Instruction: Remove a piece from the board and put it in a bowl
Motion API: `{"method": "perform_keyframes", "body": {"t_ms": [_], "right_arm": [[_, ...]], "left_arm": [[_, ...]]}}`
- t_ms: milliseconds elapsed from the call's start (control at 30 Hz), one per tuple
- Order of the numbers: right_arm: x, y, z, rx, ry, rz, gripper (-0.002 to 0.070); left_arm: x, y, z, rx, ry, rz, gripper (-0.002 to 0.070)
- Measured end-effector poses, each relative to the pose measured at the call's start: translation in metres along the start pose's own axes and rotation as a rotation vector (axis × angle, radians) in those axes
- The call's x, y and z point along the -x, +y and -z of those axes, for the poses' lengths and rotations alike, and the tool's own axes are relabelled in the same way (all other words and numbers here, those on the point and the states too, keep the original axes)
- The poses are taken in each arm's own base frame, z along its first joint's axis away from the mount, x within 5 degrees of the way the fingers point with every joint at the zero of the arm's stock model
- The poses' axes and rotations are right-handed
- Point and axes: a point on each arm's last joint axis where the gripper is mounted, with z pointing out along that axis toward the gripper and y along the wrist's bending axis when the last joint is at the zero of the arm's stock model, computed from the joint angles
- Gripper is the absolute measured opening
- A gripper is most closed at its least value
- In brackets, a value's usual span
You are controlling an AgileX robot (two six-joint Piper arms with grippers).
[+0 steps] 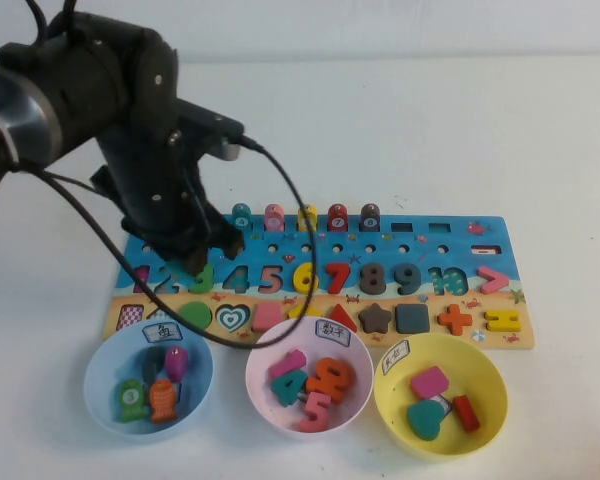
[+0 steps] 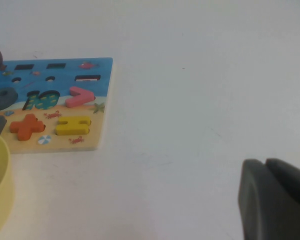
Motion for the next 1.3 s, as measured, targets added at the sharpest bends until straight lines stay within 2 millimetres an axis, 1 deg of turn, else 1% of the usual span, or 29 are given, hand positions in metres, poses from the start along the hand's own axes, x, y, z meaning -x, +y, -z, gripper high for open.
{"method": "perform_keyframes", "body": {"t_ms": [67,100,167,233,267,333,400,467,533,567,667,700,733,767,800,833,867,900,933,1000,1033,1067,1133,1200,1300], "right_arm": [[0.000,0.000,0.000,0.000,0.000,0.000,-0.0017],[0.000,0.000,0.000,0.000,0.000,0.000,-0.0017],[0.000,0.000,0.000,0.000,0.000,0.000,-0.0017],[0.000,0.000,0.000,0.000,0.000,0.000,-0.0017],[0.000,0.000,0.000,0.000,0.000,0.000,-0.0017],[0.000,0.000,0.000,0.000,0.000,0.000,-0.0017],[0.000,0.000,0.000,0.000,0.000,0.000,-0.0017],[0.000,0.000,0.000,0.000,0.000,0.000,-0.0017],[0.000,0.000,0.000,0.000,0.000,0.000,-0.0017],[0.000,0.000,0.000,0.000,0.000,0.000,-0.0017],[0.000,0.000,0.000,0.000,0.000,0.000,-0.0017],[0.000,0.000,0.000,0.000,0.000,0.000,-0.0017],[0.000,0.000,0.000,0.000,0.000,0.000,-0.0017],[0.000,0.000,0.000,0.000,0.000,0.000,-0.0017],[0.000,0.000,0.000,0.000,0.000,0.000,-0.0017],[0.000,0.000,0.000,0.000,0.000,0.000,-0.0017],[0.000,0.000,0.000,0.000,0.000,0.000,-0.0017],[0.000,0.000,0.000,0.000,0.000,0.000,-0.0017],[0.000,0.000,0.000,0.000,0.000,0.000,-0.0017],[0.000,0.000,0.000,0.000,0.000,0.000,-0.0017],[0.000,0.000,0.000,0.000,0.000,0.000,-0.0017],[0.000,0.000,0.000,0.000,0.000,0.000,-0.0017],[0.000,0.000,0.000,0.000,0.000,0.000,-0.0017],[0.000,0.000,0.000,0.000,0.000,0.000,-0.0017],[0.000,0.000,0.000,0.000,0.000,0.000,-0.0017]], "left_arm": [[-0.002,-0.030,0.018,-0.012,-0.045,-0.088,0.0198],[-0.003,-0.042,0.025,-0.017,-0.061,-0.129,0.0198],[-0.008,-0.075,0.038,-0.044,-0.091,-0.220,0.0198],[-0.012,-0.096,0.041,-0.087,-0.093,-0.280,0.0198],[-0.014,-0.106,0.040,-0.118,-0.085,-0.315,0.0198],[-0.016,-0.120,0.033,-0.176,-0.074,-0.362,0.0198],[-0.018,-0.127,0.021,-0.226,-0.077,-0.395,0.0198],[-0.019,-0.130,0.008,-0.241,-0.079,-0.417,0.0199],[-0.021,-0.130,-0.004,-0.241,-0.081,-0.428,0.0228],[-0.022,-0.130,-0.010,-0.239,-0.083,-0.430,0.0258],[-0.026,-0.130,-0.022,-0.234,-0.090,-0.432,0.0434],[-0.027,-0.130,-0.024,-0.233,-0.094,-0.431,0.0478],[-0.027,-0.130,-0.026,-0.228,-0.101,-0.430,0.0519],[-0.026,-0.129,-0.027,-0.221,-0.106,-0.422,0.0543],[-0.026,-0.128,-0.027,-0.209,-0.112,-0.410,0.0553],[-0.025,-0.127,-0.027,-0.196,-0.116,-0.399,0.0546],[-0.024,-0.125,-0.027,-0.174,-0.120,-0.393,0.0524],[-0.023,-0.123,-0.027,-0.149,-0.129,-0.385,0.0472],[-0.023,-0.120,-0.025,-0.120,-0.138,-0.385,0.0394],[-0.022,-0.115,-0.017,-0.083,-0.182,-0.385,0.0195],[-0.022,-0.113,-0.012,-0.074,-0.202,-0.386,0.0139],[-0.022,-0.111,-0.002,-0.068,-0.239,-0.385,0.0085],[-0.024,-0.108,0.014,-0.066,-0.302,-0.382,0.0044],[-0.029,-0.106,0.034,-0.077,-0.401,-0.367,0.0021],[-0.046,-0.101,0.064,-0.105,-0.548,-0.338,0.0009]]}}
